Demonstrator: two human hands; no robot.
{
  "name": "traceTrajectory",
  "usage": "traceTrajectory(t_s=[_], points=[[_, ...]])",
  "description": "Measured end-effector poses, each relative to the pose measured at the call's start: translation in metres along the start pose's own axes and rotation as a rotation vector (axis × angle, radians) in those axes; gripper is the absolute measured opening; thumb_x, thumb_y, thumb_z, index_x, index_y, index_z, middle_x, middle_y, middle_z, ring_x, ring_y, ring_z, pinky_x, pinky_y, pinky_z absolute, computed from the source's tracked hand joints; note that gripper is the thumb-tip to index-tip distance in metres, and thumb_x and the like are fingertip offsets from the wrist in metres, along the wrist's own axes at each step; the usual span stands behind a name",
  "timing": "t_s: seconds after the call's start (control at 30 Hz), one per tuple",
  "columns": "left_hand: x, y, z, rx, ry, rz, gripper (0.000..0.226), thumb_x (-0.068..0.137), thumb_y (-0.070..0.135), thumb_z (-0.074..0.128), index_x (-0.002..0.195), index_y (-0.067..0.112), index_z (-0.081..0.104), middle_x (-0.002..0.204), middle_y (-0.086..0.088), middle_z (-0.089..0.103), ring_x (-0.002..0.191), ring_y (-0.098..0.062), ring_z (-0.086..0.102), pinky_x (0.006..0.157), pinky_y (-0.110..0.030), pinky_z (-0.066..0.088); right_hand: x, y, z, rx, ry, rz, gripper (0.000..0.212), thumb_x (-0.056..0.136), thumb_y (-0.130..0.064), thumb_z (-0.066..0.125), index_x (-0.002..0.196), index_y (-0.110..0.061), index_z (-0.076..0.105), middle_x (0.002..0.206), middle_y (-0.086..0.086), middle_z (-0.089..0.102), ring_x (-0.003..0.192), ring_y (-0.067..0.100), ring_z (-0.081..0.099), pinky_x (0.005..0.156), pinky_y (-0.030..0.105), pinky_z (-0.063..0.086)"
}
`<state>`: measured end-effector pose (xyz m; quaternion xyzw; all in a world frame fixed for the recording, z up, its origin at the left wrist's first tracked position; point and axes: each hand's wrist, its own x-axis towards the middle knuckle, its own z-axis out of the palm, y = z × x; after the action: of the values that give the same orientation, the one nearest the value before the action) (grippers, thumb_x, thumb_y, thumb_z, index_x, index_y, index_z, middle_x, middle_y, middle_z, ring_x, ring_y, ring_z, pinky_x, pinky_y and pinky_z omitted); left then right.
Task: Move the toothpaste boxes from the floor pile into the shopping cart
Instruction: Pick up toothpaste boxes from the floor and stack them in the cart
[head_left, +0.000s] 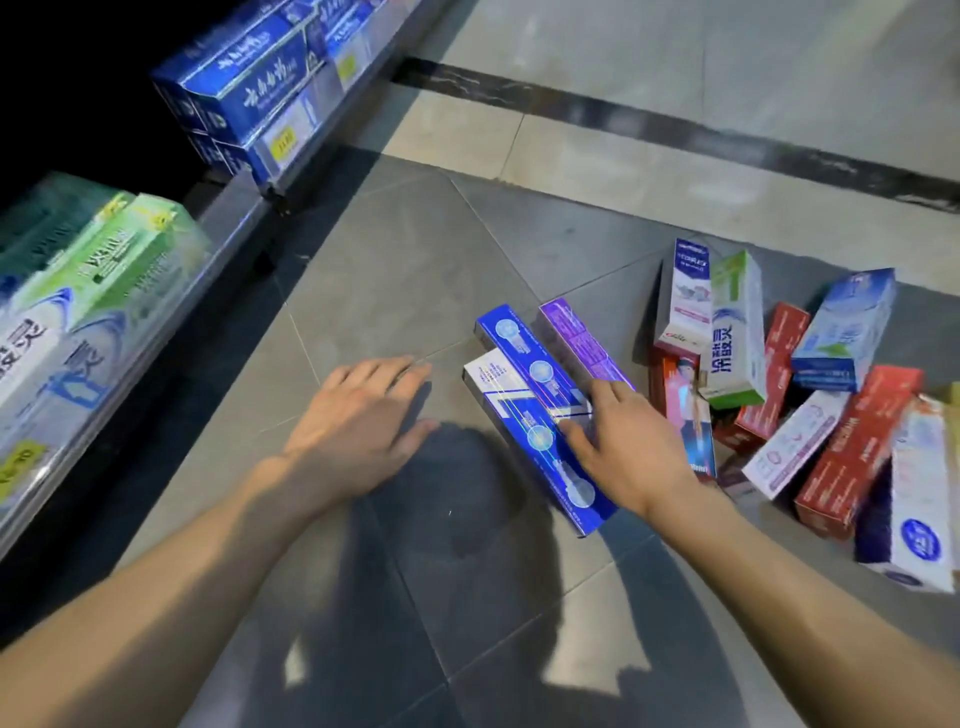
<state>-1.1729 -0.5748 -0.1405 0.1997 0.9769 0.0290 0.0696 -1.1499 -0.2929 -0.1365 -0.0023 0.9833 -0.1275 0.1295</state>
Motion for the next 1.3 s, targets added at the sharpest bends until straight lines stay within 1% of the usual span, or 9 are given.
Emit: traceTrajectory(t_s=[0.23, 0.33, 0.43, 0.6, 0.77, 0.9, 1.03, 1.13, 1.3], points=[[-0.021, 0.001, 0.021, -0.056, 0.030, -0.023, 0.062, 0.092, 0.059, 0.036, 0.130, 0.016, 0.060, 0.128, -0.006, 0.063, 0.110, -0.030, 0.064, 0.093, -0.043, 0.050, 0.014, -0.019, 0.012, 0.047, -0.057, 0.114, 0.047, 0.101, -0.042, 0.050, 0.133, -0.009, 0.044, 0.134, 0.016, 0.053, 0.119, 0.035, 0.055, 0.094, 0.044, 0.050], [-0.025, -0.007, 0.020, -0.042, 0.002, -0.043, 0.065, 0.092, 0.061, 0.031, 0.134, 0.019, 0.058, 0.132, -0.003, 0.062, 0.116, -0.029, 0.061, 0.097, -0.043, 0.047, 0.016, -0.018, 0.016, 0.134, -0.072, 0.192, 0.059, 0.098, -0.049, 0.054, 0.141, -0.010, 0.039, 0.143, 0.014, 0.044, 0.126, 0.034, 0.052, 0.095, 0.044, 0.048], [-0.023, -0.014, 0.008, -0.024, -0.020, -0.066, 0.070, 0.091, 0.064, 0.025, 0.138, 0.021, 0.054, 0.137, -0.001, 0.059, 0.122, -0.027, 0.058, 0.099, -0.042, 0.045, 0.020, -0.017, 0.015, 0.216, -0.115, 0.272, 0.060, 0.091, -0.053, 0.065, 0.127, -0.010, 0.045, 0.136, 0.014, 0.052, 0.121, 0.033, 0.055, 0.092, 0.042, 0.048], [-0.023, 0.007, 0.003, -0.106, -0.027, -0.117, 0.061, 0.091, 0.062, 0.032, 0.135, 0.024, 0.051, 0.138, 0.003, 0.056, 0.123, -0.026, 0.055, 0.100, -0.041, 0.041, 0.010, -0.023, 0.015, 0.401, -0.121, 0.362, 0.065, 0.083, -0.041, 0.079, 0.122, -0.011, 0.036, 0.130, 0.011, 0.058, 0.119, 0.031, 0.058, 0.090, 0.041, 0.049], [-0.019, 0.032, 0.014, -0.205, -0.060, -0.130, 0.053, 0.099, 0.057, 0.042, 0.141, 0.026, 0.044, 0.145, 0.004, 0.050, 0.130, -0.023, 0.048, 0.106, -0.041, 0.039, -0.008, -0.020, 0.019, 0.615, -0.011, 0.383, 0.065, 0.074, -0.028, 0.088, 0.113, -0.016, 0.038, 0.119, 0.007, 0.061, 0.112, 0.027, 0.060, 0.090, 0.045, 0.053], [-0.014, 0.061, 0.016, -0.385, -0.084, -0.313, 0.066, 0.097, 0.062, 0.044, 0.147, 0.021, 0.039, 0.148, -0.001, 0.046, 0.135, -0.022, 0.044, 0.109, -0.037, 0.037, -0.024, -0.001, 0.003, 0.806, 0.032, 0.380, 0.052, 0.076, -0.028, 0.086, 0.111, -0.023, 0.048, 0.115, 0.000, 0.066, 0.100, 0.020, 0.069, 0.086, 0.045, 0.059], [0.000, 0.109, 0.026, -0.579, -0.121, -0.571, 0.075, 0.087, 0.072, 0.053, 0.128, 0.010, 0.053, 0.130, -0.013, 0.057, 0.120, -0.031, 0.054, 0.097, -0.040, 0.047, -0.044, 0.023, -0.023, 0.972, 0.045, 0.447, 0.049, 0.081, -0.024, 0.083, 0.114, -0.021, 0.047, 0.102, -0.006, 0.064, 0.087, 0.015, 0.070, 0.071, 0.033, 0.057], [0.012, 0.142, 0.041, -0.618, -0.133, -0.667, 0.090, 0.077, 0.078, 0.060, 0.128, 0.005, 0.052, 0.126, -0.016, 0.056, 0.119, -0.033, 0.053, 0.095, -0.040, 0.045, -0.058, 0.041, -0.028, 1.121, 0.093, 0.480, 0.041, 0.082, -0.014, 0.080, 0.107, -0.020, 0.048, 0.103, 0.001, 0.068, 0.083, 0.017, 0.071, 0.065, 0.029, 0.053], [0.022, 0.167, 0.042, -0.687, -0.091, -0.781, 0.074, 0.076, 0.053, 0.077, 0.120, 0.003, 0.043, 0.127, -0.021, 0.051, 0.119, -0.037, 0.051, 0.091, -0.043, 0.047, -0.074, 0.060, -0.021, 1.147, 0.112, 0.537, 0.046, 0.079, -0.013, 0.083, 0.106, -0.018, 0.047, 0.101, 0.003, 0.069, 0.081, 0.016, 0.071, 0.067, 0.029, 0.054]])
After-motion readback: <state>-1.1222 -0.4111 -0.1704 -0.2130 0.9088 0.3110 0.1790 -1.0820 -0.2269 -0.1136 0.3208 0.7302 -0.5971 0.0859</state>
